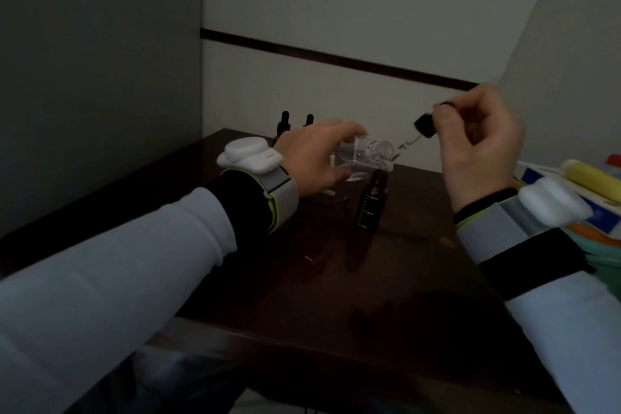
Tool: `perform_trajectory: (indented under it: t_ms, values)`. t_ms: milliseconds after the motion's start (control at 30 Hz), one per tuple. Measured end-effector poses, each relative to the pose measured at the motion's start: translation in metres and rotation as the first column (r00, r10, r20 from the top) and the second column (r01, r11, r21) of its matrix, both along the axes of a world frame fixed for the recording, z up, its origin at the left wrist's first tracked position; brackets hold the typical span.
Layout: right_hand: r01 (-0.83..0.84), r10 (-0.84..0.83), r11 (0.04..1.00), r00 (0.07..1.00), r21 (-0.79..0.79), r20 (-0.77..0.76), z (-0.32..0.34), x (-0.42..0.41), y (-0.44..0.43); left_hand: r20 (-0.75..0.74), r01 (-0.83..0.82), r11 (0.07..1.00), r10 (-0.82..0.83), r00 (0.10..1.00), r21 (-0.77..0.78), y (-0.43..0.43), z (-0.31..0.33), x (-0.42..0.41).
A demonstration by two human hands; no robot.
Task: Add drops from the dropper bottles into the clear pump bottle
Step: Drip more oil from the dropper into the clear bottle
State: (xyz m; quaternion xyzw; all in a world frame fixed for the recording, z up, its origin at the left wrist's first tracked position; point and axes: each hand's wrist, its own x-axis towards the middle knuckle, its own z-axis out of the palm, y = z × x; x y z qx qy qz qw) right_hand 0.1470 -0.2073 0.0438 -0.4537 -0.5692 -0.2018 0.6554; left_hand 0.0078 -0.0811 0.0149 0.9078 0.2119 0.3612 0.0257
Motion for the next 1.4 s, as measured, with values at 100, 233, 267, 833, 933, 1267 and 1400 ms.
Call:
perform_trajectory:
  t_ms: [100,233,267,833,933,1267,1400]
  values:
    - [0.018,-0.016,0.998,1.000,0.061,-0.026,0.004,0.001,-0.001,-0.003,0.000,1.000,0.000,1.000,0.002,0.000,0.000,0.001]
    - [0.012,-0.012,0.998,1.000,-0.060,0.011,-0.003,-0.001,0.003,0.008,0.016,1.000,-0.016,1.000,0.006,0.000,-0.001,0.001]
    - [0.013,-0.009,0.994,0.999,-0.104,0.035,-0.005,-0.002,0.005,0.016,0.020,1.000,-0.020,1.000,0.005,0.000,-0.001,0.001]
    - [-0.008,0.027,0.975,0.996,-0.223,0.083,-0.010,0.001,0.011,0.022,0.025,0.999,-0.026,0.999,0.025,0.000,0.000,0.002]
    - [-0.013,0.035,0.972,0.995,-0.236,0.090,-0.011,0.000,0.011,0.027,0.023,0.999,-0.024,0.999,0.027,0.000,0.000,0.002]
    - [0.036,-0.015,0.974,0.995,-0.223,0.097,-0.010,0.000,0.010,0.025,0.021,1.000,-0.022,0.999,0.019,0.000,0.000,0.002]
    - [0.062,-0.061,0.997,0.998,-0.039,0.012,-0.003,0.000,0.005,0.007,0.012,1.000,-0.012,1.000,0.006,0.002,0.000,0.001]
